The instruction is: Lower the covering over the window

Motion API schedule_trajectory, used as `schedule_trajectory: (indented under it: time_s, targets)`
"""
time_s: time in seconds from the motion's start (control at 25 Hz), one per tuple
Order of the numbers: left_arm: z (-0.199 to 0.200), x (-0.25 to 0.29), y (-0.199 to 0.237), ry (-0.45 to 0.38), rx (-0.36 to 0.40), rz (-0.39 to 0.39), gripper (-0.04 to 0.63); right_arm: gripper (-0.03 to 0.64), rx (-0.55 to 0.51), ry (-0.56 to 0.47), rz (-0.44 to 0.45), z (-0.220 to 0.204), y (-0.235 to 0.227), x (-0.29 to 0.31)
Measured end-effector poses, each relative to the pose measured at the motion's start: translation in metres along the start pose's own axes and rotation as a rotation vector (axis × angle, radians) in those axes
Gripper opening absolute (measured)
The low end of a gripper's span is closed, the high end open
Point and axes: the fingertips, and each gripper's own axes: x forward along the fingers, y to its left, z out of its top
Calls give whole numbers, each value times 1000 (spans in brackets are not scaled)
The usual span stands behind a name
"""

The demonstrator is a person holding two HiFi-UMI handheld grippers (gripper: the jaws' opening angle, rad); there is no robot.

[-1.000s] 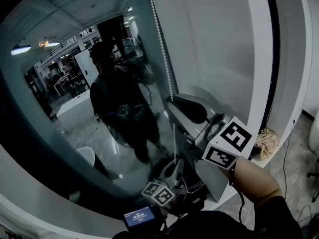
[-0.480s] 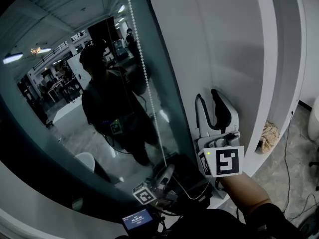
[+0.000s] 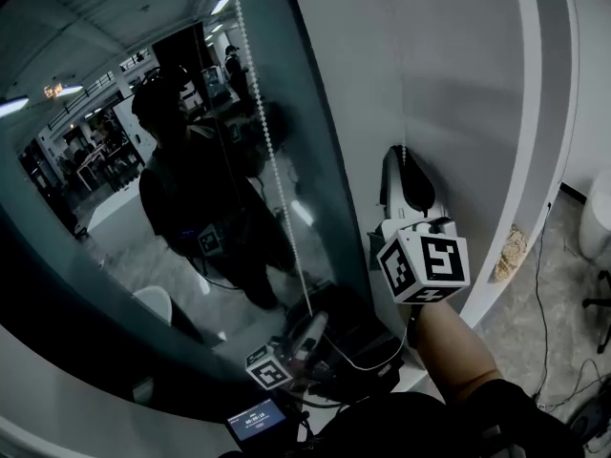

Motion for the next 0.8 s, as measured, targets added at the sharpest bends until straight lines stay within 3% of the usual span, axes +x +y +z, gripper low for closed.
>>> schedule_trajectory:
  time_s: [0.04,0.12,0.2,0.36,0.44,0.52,0.64,0.8]
  targets:
    - [2,-1,3,-5,6,15,2,-1,1,-16,26,3,4,1]
    - [6,-9,11,-7,36,68,2,3,-46,-77,58,16,14,-7]
    - [11,-16,24,-4,125,179,2,5,-92,-114,102,26,25,-15]
    - [25,-36,77,2,404,601,6,3,-250,-93,231,26,47,-24]
    - [23,-48,91,13,452,743,134,3,-354,-72,290,23,58,-37]
    - [17,-61,95,-1,453,827,189,3,-485,-43,358,15,66,-54]
    - [8,-70,93,-19,450,880,233,2,-645,-17,471,4,75,-76]
    - [1,-37,60,-18,449,699,200,0,-699,-26,535,14,77,-88]
